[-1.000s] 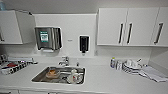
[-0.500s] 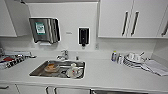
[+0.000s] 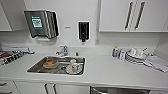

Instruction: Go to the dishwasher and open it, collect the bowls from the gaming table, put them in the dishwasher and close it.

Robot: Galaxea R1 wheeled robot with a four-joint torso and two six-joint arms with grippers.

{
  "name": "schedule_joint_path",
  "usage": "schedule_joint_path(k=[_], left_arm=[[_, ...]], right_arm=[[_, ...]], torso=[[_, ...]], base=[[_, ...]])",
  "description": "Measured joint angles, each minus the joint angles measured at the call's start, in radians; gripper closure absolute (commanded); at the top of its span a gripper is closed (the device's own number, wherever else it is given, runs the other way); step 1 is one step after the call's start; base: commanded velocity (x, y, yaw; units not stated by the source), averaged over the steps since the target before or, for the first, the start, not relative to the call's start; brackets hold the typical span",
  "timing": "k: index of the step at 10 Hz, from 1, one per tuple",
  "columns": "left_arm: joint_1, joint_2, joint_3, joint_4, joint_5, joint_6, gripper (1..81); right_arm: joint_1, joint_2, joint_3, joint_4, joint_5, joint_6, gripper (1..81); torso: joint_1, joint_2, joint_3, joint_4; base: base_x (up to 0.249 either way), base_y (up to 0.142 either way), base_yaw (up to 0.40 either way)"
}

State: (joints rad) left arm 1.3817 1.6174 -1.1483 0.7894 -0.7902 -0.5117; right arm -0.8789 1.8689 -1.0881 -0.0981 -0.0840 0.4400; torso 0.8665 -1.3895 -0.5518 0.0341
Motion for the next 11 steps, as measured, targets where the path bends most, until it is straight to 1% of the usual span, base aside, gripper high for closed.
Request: schedule_joint_path(k=[1,2,4,6,7,8,9,11], left_arm=[[0.000,-0.001,0.000,0.001,-0.002,-0.003,1.0],[-0.003,-0.004,0.000,0.001,-0.001,-0.015,1.0],[-0.024,-0.008,0.000,0.020,-0.003,-0.041,1.0],[-0.038,-0.009,0.000,0.042,-0.011,-0.059,1.0],[-0.043,-0.009,-0.003,0.052,-0.012,-0.064,1.0],[-0.044,-0.009,-0.017,0.053,-0.012,-0.069,1.0],[-0.051,-0.009,-0.028,0.054,-0.011,-0.072,1.0],[-0.064,-0.013,-0.035,0.057,-0.011,-0.077,1.0]], right_arm=[[0.022,-0.006,0.010,0.000,-0.021,0.016,1.0],[0.047,-0.011,0.014,0.000,-0.034,0.026,1.0],[0.100,-0.023,0.028,0.002,-0.066,0.033,1.0],[0.183,-0.027,0.036,0.016,-0.140,0.034,1.0],[0.225,-0.024,0.037,0.029,-0.177,0.042,1.0],[0.255,-0.016,0.037,0.043,-0.215,0.076,1.0],[0.266,0.000,0.023,0.052,-0.236,0.123,1.0],[0.281,0.036,-0.047,0.058,-0.269,0.261,1.0]], torso=[[0.000,0.002,0.000,0.000],[0.000,0.003,0.000,0.000],[0.000,0.002,-0.001,0.000],[0.000,0.002,-0.001,0.000],[0.000,0.002,-0.001,0.000],[0.000,0.002,-0.001,0.000],[0.000,0.002,-0.001,0.000],[0.000,0.002,-0.002,0.000]], base=[[0.000,0.000,0.000],[0.000,0.000,0.000],[0.000,0.000,0.000],[0.000,0.000,0.000],[0.000,0.000,0.000],[0.000,0.000,0.000],[0.000,0.000,0.000],[0.000,0.000,0.000]])
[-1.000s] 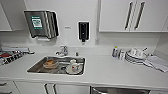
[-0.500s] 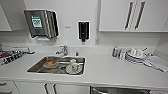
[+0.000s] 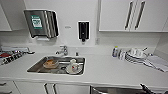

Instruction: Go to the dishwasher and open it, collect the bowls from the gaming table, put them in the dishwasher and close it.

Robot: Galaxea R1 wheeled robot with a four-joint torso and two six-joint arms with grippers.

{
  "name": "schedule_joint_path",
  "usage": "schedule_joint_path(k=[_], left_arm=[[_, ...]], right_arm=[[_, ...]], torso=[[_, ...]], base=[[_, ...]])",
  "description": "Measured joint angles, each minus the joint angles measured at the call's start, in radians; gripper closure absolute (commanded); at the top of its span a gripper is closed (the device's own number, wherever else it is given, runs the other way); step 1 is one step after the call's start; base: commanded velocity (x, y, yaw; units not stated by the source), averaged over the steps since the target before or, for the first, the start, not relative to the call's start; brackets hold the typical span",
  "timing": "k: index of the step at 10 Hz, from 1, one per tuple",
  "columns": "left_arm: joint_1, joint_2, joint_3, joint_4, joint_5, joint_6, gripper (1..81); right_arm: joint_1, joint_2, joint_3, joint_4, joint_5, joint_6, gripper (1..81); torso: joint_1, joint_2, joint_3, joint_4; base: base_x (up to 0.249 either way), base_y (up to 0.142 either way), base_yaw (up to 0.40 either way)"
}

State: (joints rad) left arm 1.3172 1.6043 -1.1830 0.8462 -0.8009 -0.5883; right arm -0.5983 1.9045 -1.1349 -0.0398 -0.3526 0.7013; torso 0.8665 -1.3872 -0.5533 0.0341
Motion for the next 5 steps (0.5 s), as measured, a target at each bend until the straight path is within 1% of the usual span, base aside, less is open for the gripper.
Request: schedule_joint_path(k=[3,4,5], left_arm=[[-0.024,0.000,-0.004,0.018,0.000,-0.019,1.0],[-0.041,0.000,-0.005,0.023,0.000,-0.040,1.0],[-0.057,0.000,-0.006,0.044,0.002,-0.069,1.0]], right_arm=[[0.023,0.079,-0.073,0.007,-0.026,0.159,1.0],[0.033,0.093,-0.102,0.008,-0.043,0.212,1.0],[0.039,0.106,-0.139,0.008,-0.060,0.261,1.0]], torso=[[0.000,0.000,0.000,0.000],[0.000,0.000,-0.001,0.000],[0.000,0.000,-0.001,0.000]], base=[[0.000,0.000,0.000],[0.000,0.000,0.000],[0.000,0.000,0.000]])
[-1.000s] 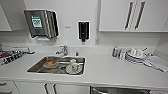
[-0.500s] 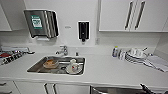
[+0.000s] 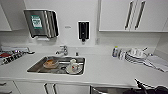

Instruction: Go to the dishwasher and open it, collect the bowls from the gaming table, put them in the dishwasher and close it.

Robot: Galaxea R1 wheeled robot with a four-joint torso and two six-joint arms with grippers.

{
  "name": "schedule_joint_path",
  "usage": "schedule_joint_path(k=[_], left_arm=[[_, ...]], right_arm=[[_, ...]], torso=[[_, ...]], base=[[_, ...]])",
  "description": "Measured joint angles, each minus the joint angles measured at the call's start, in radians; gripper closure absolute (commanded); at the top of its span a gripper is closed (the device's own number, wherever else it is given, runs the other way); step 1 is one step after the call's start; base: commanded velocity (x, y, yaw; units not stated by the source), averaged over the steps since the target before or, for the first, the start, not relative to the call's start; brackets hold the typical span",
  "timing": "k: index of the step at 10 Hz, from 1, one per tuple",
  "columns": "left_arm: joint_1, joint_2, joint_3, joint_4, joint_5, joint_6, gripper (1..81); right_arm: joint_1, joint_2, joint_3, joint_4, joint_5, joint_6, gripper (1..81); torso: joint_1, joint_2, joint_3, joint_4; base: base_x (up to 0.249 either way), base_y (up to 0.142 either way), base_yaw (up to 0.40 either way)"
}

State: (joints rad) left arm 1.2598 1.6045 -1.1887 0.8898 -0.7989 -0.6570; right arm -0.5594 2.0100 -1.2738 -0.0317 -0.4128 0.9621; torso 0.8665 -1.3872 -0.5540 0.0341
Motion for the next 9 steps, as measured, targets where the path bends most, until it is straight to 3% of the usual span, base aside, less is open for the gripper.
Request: schedule_joint_path(k=[2,4,9], left_arm=[[-0.029,0.000,-0.005,0.056,-0.003,-0.054,1.0],[-0.033,0.001,-0.015,0.063,-0.002,-0.055,1.0],[-0.040,0.023,-0.041,0.066,-0.002,-0.063,1.0]], right_arm=[[0.016,0.033,-0.071,0.001,-0.019,0.117,1.0],[0.022,0.050,-0.129,0.002,-0.046,0.204,1.0],[-0.027,0.072,-0.197,0.006,-0.078,0.246,1.0]], torso=[[0.000,0.000,0.000,0.000],[0.000,0.000,0.000,0.000],[0.000,0.000,0.000,0.000]], base=[[0.000,0.000,0.000],[0.000,0.000,0.000],[0.000,0.000,0.000]])
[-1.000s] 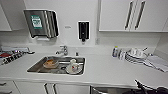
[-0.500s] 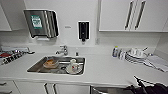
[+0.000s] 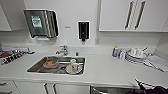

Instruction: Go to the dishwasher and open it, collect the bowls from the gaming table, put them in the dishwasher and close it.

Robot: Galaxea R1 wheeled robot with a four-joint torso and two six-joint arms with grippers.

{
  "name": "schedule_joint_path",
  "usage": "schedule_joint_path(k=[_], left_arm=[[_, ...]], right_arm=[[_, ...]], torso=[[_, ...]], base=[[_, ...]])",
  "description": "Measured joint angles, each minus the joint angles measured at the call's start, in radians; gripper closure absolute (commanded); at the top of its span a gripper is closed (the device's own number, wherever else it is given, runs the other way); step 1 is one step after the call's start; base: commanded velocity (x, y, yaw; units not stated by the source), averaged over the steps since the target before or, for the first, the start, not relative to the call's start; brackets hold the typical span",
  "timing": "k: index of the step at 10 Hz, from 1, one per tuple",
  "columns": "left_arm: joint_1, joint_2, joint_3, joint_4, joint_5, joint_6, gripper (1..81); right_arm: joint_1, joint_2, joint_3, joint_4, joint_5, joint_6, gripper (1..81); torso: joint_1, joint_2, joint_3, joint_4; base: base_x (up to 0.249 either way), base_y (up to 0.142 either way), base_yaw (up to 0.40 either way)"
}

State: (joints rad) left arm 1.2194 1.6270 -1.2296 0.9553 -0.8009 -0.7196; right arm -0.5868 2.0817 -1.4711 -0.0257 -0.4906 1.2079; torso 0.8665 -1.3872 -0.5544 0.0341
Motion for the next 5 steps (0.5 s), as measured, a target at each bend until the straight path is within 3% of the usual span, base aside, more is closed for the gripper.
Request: schedule_joint_path(k=[5], left_arm=[[0.000,0.001,-0.009,0.003,0.000,-0.004,1.0]], right_arm=[[-0.038,0.085,-0.072,0.000,0.029,0.085,1.0]], torso=[[0.000,0.000,0.000,0.000]], base=[[0.000,0.000,0.000]])
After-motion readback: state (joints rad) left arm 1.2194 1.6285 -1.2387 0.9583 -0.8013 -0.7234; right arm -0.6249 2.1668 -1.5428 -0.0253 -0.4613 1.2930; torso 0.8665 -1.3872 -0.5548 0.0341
